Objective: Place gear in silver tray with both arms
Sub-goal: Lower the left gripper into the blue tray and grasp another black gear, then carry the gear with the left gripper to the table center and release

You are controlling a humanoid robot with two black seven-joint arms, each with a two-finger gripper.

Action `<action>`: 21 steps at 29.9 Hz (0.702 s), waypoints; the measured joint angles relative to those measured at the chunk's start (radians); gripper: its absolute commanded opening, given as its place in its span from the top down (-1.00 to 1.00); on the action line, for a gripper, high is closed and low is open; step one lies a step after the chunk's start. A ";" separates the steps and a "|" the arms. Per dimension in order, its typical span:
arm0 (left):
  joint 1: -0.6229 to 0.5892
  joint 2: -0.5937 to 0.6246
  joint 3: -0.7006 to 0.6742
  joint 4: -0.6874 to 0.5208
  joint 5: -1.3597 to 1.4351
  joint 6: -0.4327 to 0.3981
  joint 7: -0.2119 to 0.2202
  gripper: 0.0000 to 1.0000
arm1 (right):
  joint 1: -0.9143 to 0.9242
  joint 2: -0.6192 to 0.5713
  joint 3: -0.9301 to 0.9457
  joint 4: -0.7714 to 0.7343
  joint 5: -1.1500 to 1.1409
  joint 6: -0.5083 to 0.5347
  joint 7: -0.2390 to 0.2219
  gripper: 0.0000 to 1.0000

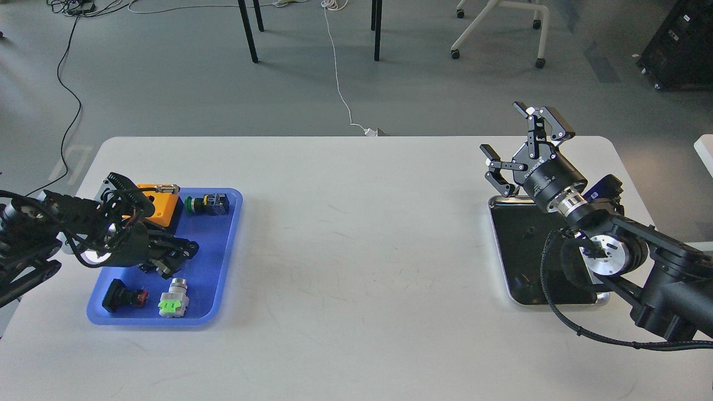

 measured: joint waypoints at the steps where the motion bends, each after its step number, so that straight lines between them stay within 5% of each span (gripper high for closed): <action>1: -0.014 0.000 0.000 -0.015 0.000 -0.002 0.000 0.73 | 0.000 0.000 0.000 0.000 0.000 0.000 0.000 -0.92; 9: -0.114 -0.027 0.000 -0.133 0.000 -0.033 0.000 0.73 | 0.002 -0.001 0.000 -0.001 0.000 0.000 0.000 -0.92; 21: -0.216 -0.338 0.015 -0.147 0.000 -0.115 0.000 0.72 | 0.124 -0.020 -0.029 -0.002 -0.003 0.000 0.000 -0.92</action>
